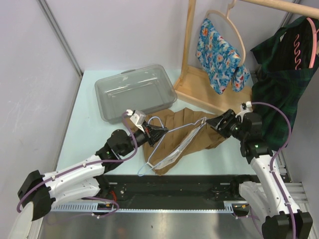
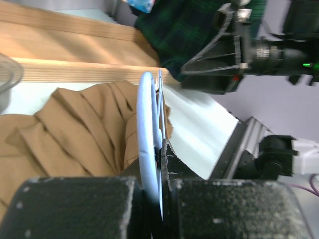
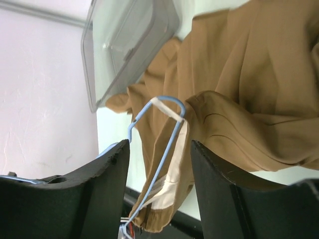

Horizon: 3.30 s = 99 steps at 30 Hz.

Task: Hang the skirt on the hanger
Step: Place skirt on hanger

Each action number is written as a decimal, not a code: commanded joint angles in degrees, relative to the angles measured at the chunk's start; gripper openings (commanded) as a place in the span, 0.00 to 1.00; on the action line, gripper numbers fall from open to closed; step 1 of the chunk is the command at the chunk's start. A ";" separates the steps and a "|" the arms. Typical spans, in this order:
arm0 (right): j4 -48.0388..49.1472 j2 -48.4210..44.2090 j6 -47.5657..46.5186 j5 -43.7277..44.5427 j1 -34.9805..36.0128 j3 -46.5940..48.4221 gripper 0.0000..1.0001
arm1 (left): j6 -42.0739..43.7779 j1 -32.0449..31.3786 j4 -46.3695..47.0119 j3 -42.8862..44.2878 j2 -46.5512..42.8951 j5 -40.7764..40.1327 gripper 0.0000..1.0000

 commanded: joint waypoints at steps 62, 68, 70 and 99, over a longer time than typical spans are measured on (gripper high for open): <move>-4.22 20.64 -23.88 19.46 11.66 15.12 0.24 | 19.14 -9.95 -17.07 19.99 14.39 -25.56 0.00; -3.87 19.93 -23.45 19.55 11.58 14.94 0.25 | 21.43 -10.48 -12.50 19.73 15.10 -29.34 0.00; -3.61 20.02 -23.27 19.46 11.49 14.85 0.25 | 22.04 -10.74 -12.49 20.08 15.71 -30.74 0.00; 6.32 26.44 -25.72 11.82 11.22 14.77 0.33 | 16.43 -13.02 -21.09 21.92 11.58 -34.86 0.00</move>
